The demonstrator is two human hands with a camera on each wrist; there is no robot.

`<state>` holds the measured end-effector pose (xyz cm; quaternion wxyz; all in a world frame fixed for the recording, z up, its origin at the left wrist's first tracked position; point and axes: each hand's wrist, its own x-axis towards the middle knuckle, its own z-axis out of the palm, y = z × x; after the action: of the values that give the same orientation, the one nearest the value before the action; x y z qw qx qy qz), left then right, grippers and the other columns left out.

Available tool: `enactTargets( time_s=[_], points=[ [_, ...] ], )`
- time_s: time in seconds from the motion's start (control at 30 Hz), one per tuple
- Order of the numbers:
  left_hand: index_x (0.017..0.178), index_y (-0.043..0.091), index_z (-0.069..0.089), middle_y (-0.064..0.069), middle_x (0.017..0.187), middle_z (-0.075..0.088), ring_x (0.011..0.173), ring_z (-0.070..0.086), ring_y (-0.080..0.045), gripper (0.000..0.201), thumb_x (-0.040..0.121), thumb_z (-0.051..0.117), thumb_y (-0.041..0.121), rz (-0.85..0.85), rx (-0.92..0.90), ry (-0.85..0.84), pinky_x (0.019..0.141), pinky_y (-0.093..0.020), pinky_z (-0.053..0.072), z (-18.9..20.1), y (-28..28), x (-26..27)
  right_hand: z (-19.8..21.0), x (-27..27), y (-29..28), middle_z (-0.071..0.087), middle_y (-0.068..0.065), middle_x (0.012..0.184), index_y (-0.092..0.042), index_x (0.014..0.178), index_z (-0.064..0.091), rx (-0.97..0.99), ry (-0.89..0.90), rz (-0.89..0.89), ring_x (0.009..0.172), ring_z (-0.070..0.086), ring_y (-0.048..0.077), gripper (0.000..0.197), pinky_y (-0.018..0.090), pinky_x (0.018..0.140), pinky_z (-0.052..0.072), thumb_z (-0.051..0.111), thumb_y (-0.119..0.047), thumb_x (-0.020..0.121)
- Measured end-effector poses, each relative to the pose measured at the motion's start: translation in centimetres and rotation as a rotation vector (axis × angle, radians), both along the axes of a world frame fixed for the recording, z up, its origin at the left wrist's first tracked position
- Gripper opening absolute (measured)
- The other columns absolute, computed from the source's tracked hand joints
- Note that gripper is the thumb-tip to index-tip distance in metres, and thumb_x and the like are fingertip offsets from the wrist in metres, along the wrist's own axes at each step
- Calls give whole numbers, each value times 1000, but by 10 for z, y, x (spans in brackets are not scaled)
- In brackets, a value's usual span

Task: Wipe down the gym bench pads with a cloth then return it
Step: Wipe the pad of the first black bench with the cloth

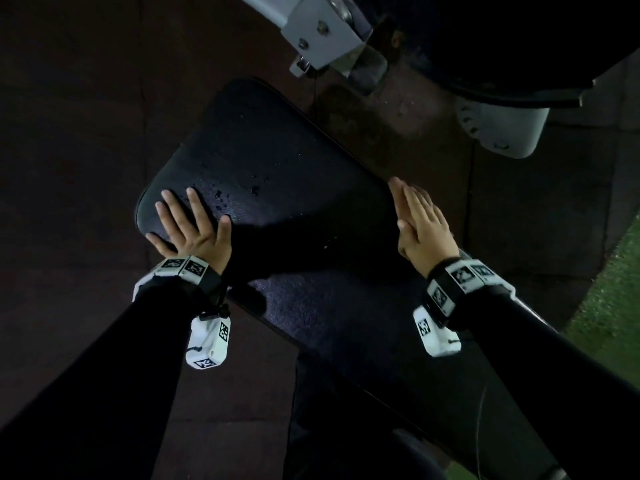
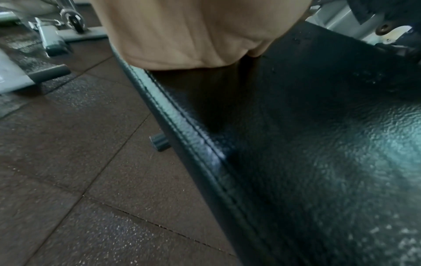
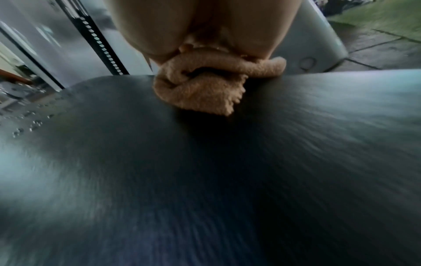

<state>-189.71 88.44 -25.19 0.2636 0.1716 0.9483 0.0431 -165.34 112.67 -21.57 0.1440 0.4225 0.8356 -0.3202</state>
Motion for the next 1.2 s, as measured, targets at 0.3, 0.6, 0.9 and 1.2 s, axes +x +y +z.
enactTargets(
  time_s=[0.3,0.6,0.9,1.2],
  points=[
    [148,31,-16,-3,155,-26,142,-25,-17,67,96,22,52,25,-32,-48,110,-51,-18,11,6,2,-5,-44,-12,-5,-13,157,-34,149,-1,-26,-16,-38,144,-14,18,59,39,114,-6,31,-25,99],
    [141,41,-28,0,155,-28,139,-29,-13,66,90,8,63,7,52,-18,105,-49,-24,-3,-4,1,-24,-156,-13,-5,-8,158,-30,149,2,89,78,289,144,-13,26,60,44,112,-7,30,-24,97],
    [144,37,-22,-1,155,-28,140,-28,-15,66,94,15,59,7,30,-42,106,-49,-24,3,-2,1,-25,-97,-80,-17,-11,152,-28,147,-7,271,27,853,141,-17,27,74,50,115,2,39,-21,89],
    [146,33,-21,-2,153,-31,140,-30,-17,66,96,17,55,7,14,-101,108,-53,-20,15,3,0,-18,-84,-25,-22,-21,151,-39,144,-13,144,-72,490,140,-21,20,67,43,113,-8,29,-20,96]
  ],
)
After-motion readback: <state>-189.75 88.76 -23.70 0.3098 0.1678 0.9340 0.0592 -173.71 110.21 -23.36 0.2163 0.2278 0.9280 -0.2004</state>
